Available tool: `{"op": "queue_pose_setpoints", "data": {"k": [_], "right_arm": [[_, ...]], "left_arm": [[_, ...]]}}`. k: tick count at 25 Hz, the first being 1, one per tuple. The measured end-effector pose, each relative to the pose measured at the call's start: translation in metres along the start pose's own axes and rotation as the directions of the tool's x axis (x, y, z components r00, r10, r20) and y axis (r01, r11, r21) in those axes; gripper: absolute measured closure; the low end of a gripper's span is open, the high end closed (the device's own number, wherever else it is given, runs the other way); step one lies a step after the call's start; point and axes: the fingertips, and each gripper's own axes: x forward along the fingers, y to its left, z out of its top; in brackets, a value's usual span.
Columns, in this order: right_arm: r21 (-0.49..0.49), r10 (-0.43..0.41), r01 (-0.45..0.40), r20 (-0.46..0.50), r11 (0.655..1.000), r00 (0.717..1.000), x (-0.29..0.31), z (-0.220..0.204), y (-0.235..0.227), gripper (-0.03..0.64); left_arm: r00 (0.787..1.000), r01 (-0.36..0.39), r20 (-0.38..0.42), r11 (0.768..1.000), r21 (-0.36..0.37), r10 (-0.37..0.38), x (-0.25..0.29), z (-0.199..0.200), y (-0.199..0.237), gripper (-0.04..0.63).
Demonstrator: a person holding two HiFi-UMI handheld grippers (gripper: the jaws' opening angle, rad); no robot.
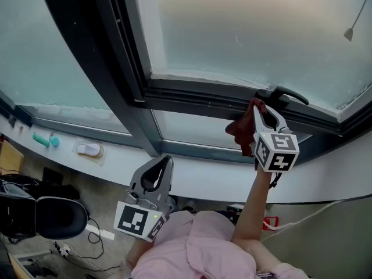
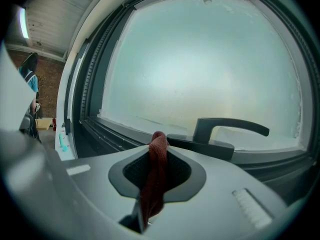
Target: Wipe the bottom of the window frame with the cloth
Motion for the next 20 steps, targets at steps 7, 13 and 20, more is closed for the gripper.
{"op": "queue_pose_setpoints", "data": {"k": [7,13,20], "right_arm": [[0.011,-0.028,0.028,0.002,1.000,1.000,-0.004,-0.002,-0.012,0.565],[0.021,-0.050,0.050,0.002,0.999,0.999,-0.007,-0.005,-0.021,0.565],[0.027,-0.064,0.064,0.002,0.998,0.998,-0.009,-0.006,-0.026,0.565]], "left_arm": [[1.000,-0.001,0.002,1.000,-0.002,0.001,0.000,-0.001,0.000,0.597],[1.000,-0.004,0.005,1.000,-0.003,0.004,-0.001,0.000,0.000,0.598],[1.000,-0.006,0.004,1.000,-0.006,0.006,-0.001,-0.001,0.003,0.597]]}}
